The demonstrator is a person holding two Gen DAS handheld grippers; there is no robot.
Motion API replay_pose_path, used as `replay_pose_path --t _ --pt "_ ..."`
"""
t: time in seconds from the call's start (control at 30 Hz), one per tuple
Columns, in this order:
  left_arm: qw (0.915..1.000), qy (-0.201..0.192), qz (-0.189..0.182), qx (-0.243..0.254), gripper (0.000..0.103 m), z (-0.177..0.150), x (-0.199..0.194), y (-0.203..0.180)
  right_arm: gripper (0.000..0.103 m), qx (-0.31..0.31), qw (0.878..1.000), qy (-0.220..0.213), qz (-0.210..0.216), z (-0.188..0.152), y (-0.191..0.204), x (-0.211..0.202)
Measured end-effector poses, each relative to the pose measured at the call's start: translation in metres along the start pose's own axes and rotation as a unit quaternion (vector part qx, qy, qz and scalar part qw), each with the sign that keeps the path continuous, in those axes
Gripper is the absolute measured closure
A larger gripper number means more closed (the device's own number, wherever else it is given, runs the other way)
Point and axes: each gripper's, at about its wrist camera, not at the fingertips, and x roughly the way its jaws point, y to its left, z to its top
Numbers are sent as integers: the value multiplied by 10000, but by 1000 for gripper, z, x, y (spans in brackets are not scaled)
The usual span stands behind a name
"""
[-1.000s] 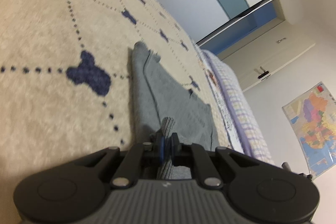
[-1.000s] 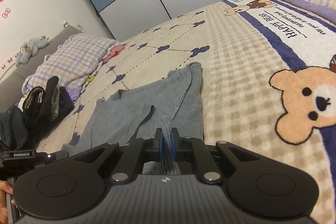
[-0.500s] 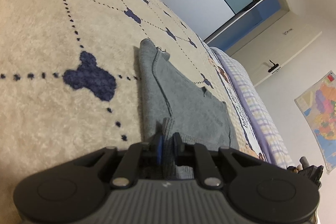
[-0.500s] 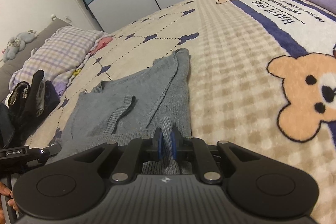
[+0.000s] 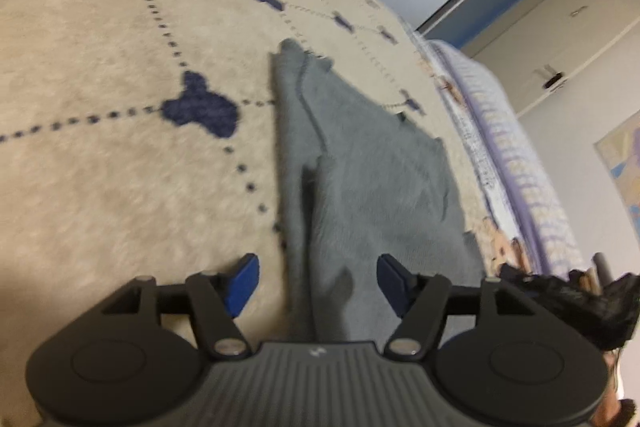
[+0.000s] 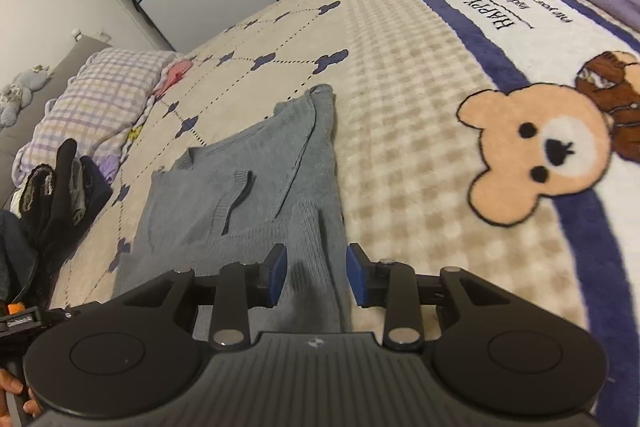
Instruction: Fold clothes
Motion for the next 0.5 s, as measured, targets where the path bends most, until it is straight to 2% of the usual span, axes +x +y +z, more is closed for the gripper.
replay_pose_path --t 0.13,0.17,0.27,0.33,0.5 --pt "9996 -215 -128 109 40 -7 -28 -7 68 -178 9997 -176 -53 -1 7 -30" --pt "9992 -275 -194 200 44 -10 -33 -13 68 -213 9995 -212 -44 -4 9 -36" --pt "9969 -401 -323 602 45 -26 -40 -35 68 -380 9989 -269 -41 -16 22 -46" --pt "9939 -497 -424 894 46 -42 -40 -50 68 -565 9979 -307 -35 -32 37 -47" --pt "9870 -656 -521 1374 58 -81 -32 -75 72 -1193 9919 -422 94 -76 85 -45"
